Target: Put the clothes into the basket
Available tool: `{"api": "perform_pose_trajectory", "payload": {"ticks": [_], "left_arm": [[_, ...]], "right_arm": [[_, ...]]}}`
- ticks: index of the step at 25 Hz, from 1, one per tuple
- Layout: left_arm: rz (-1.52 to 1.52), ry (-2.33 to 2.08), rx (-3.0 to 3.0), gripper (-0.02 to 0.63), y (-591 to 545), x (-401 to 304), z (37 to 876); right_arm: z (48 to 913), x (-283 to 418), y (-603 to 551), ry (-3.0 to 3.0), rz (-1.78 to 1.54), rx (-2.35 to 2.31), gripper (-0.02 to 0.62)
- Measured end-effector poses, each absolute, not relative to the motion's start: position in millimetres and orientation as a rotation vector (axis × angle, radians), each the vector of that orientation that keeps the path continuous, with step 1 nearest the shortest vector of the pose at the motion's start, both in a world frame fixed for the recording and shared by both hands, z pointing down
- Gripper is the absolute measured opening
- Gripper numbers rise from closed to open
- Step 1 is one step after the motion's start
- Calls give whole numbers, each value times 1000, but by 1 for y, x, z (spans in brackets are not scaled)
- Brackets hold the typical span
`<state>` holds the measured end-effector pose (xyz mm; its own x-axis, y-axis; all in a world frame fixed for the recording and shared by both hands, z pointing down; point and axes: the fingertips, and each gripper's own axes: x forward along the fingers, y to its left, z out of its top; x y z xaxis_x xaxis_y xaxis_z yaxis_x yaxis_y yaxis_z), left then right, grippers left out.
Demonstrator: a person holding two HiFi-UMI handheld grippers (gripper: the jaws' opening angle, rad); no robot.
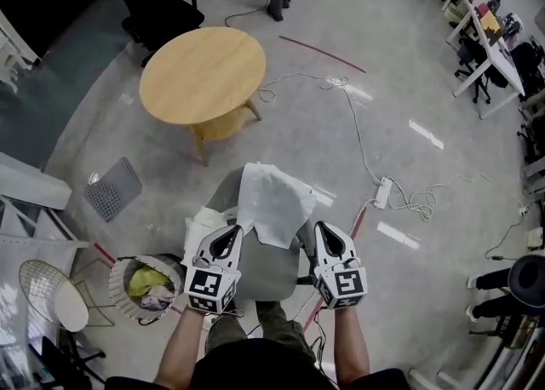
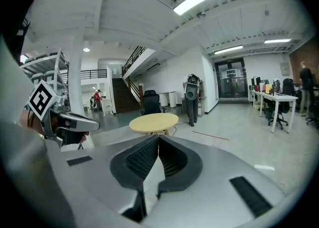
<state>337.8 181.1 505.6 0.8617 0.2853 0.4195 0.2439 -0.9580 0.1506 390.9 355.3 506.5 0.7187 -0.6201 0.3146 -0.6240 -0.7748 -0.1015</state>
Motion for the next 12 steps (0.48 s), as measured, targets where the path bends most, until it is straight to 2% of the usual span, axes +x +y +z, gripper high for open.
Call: {"api": "perform_pose_trajectory", "payload": {"ticks": [12], "left_arm": [[855, 318, 2910, 8, 171, 366, 568]], "right_arm": [[596, 447, 346, -1144, 691, 2859, 28]]}}
